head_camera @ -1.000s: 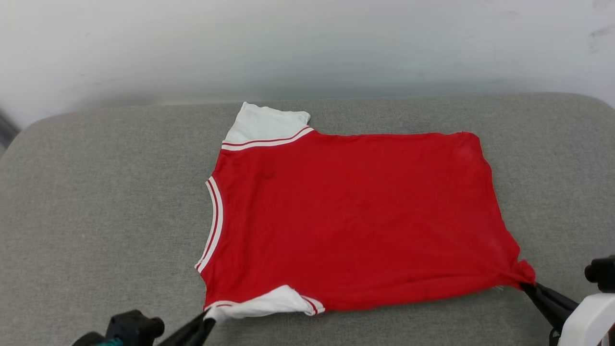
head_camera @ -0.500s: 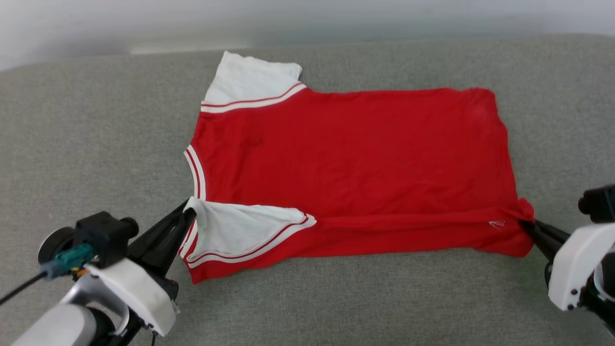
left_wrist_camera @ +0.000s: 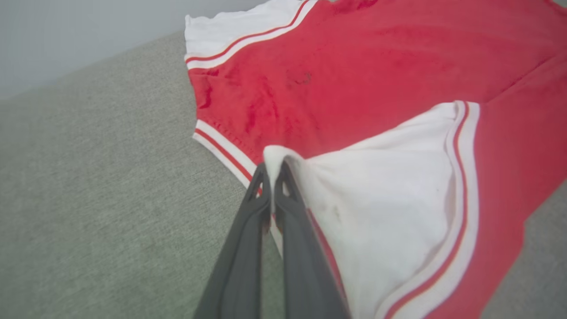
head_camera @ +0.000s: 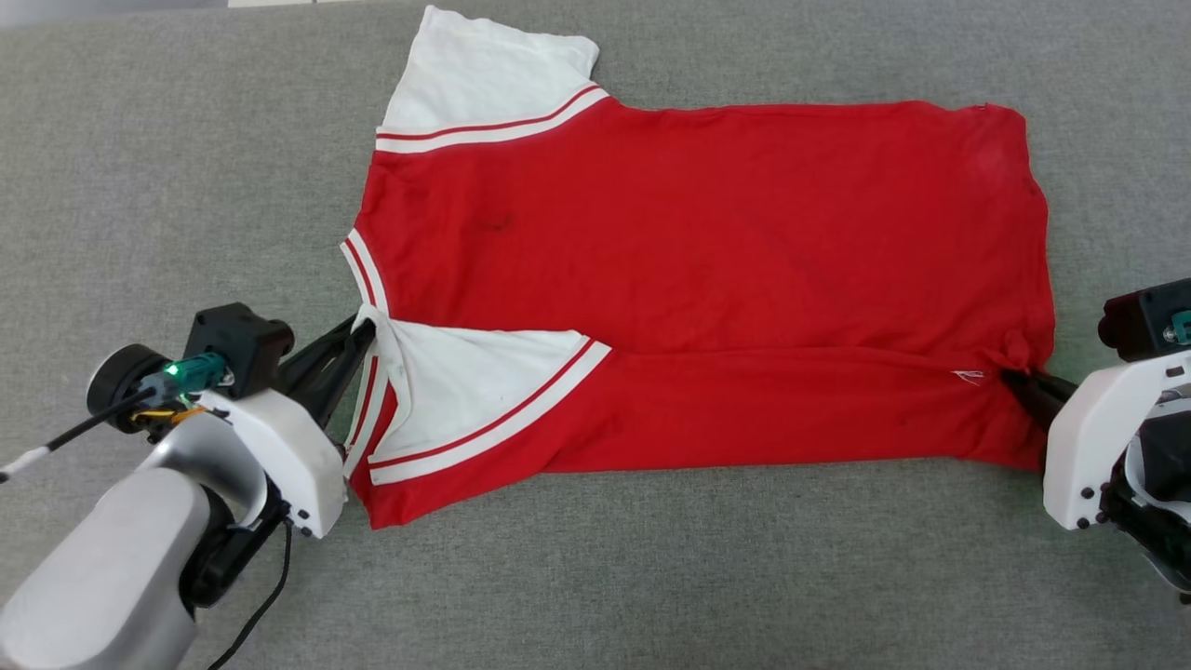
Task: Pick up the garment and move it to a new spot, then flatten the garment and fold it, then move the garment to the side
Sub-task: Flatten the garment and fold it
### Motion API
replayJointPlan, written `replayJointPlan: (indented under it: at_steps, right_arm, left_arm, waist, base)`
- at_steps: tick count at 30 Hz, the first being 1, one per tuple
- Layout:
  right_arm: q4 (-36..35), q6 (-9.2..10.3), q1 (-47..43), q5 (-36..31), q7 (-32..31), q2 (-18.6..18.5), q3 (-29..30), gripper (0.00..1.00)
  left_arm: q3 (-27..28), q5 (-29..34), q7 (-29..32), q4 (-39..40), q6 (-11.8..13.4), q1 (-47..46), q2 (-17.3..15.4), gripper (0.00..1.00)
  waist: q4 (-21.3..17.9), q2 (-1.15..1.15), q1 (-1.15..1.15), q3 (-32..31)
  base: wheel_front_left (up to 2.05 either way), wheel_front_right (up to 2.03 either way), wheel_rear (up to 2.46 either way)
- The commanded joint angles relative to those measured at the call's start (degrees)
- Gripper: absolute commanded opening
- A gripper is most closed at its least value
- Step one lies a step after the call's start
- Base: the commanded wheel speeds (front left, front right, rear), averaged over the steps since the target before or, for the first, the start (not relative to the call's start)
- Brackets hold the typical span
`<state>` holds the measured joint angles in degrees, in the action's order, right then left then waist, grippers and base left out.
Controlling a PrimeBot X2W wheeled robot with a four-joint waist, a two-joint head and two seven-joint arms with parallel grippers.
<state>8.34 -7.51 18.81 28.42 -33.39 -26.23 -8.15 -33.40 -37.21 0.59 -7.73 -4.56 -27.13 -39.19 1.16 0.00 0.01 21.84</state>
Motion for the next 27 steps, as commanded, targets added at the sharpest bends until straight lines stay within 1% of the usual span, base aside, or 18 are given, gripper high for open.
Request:
replayJointPlan:
  at_steps: [1,2,3,4,5,9,11,14,16,18,19,20,22,27]
  right_arm:
    - [1.2,0.04,0.6,-1.0,-0.4,0.1,-1.1,0.0]
    - [1.2,0.04,0.6,-1.0,-0.4,0.1,-1.1,0.0]
    - [1.5,0.04,0.6,-1.1,-0.3,0.2,-1.2,0.0]
    - [1.9,0.04,0.7,-1.3,-0.1,0.3,-1.0,0.19]
    - [2.2,0.04,0.8,-1.5,0.2,0.5,-0.8,1.0]
    - [1.6,0.04,0.3,-2.2,1.0,0.3,-1.1,1.0]
    - [0.8,0.04,-0.3,-2.8,1.1,0.0,-1.3,1.0]
    - [-0.8,0.04,-1.7,-4.2,0.6,-0.5,-1.1,1.0]
    - [-2.3,0.04,-3.2,-5.5,-0.5,-0.4,-0.4,1.0]
    - [-3.8,0.04,-4.9,-6.4,-2.2,0.6,1.0,1.0]
    - [-4.6,0.04,-5.8,-6.7,-3.1,1.4,2.0,1.0]
    - [-5.5,0.04,-6.8,-6.9,-4.1,2.3,3.1,1.0]
    - [-7.4,0.04,-9.1,-7.5,-6.3,3.8,4.9,1.0]
    - [-13.1,0.04,-13.1,-9.6,-8.9,7.6,8.2,1.0]
  left_arm:
    - [-0.8,0.9,-0.7,-2.8,-0.4,-1.5,1.3,0.03]
    - [-0.8,0.9,-0.7,-2.8,-0.4,-1.5,1.3,0.03]
    - [-1.2,1.2,-0.9,-3.9,-0.4,-1.8,1.9,0.33]
    - [-1.5,1.4,-1.3,-5.3,-0.5,-2.2,2.5,0.71]
    - [-1.7,1.3,-1.6,-6.3,-0.3,-2.4,3.2,1.0]
    - [-1.2,0.1,-3.0,-9.7,0.9,-1.8,5.4,1.0]
    - [-0.6,-1.3,-2.3,-10.7,1.7,-0.4,5.8,1.0]
    - [0.8,-3.0,-1.8,-10.1,4.1,1.5,5.7,1.0]
    - [1.1,-4.3,0.1,-8.7,5.5,4.1,5.0,1.0]
    - [1.8,-5.9,2.1,-6.1,7.5,6.6,4.2,1.0]
    - [2.7,-7.5,2.6,-4.4,8.6,7.8,4.3,1.0]
    - [3.3,-8.7,3.3,-2.3,9.4,9.3,4.5,1.0]
    - [3.6,-10.3,5.0,1.9,11.0,12.4,3.7,1.0]
    - [3.4,-11.4,9.5,10.1,16.2,17.9,1.4,1.0]
  waist:
    - [0.2,0.0,-0.01,0.0]
    - [0.2,0.0,-0.01,0.0]
    - [0.2,0.0,-0.01,-0.1]
    - [0.3,0.0,-0.01,-0.4]
    - [0.3,0.0,-0.01,-0.7]
    - [0.3,0.0,-0.01,-2.7]
    - [0.2,0.0,-0.01,-4.0]
    - [0.1,0.0,-0.01,-5.8]
    - [0.0,0.0,-0.01,-7.0]
    - [-0.1,0.0,-0.01,-7.9]
    - [-0.2,0.0,-0.01,-8.3]
    - [-0.3,0.0,-0.01,-8.6]
    - [-0.4,0.0,-0.01,-8.9]
    - [-1.0,0.0,-0.01,-8.2]
  base:
    - [0.0,0.0,0.0]
    - [0.0,0.0,0.0]
    - [0.0,0.0,0.0]
    - [0.0,0.0,0.0]
    - [0.0,0.0,0.0]
    - [0.0,0.0,0.0]
    - [0.0,0.0,0.0]
    - [0.0,0.0,0.0]
    - [0.0,0.0,0.0]
    - [0.0,0.0,0.0]
    - [0.0,0.0,0.0]
    - [0.0,0.0,0.0]
    - [0.0,0.0,0.0]
    - [0.0,0.0,0.0]
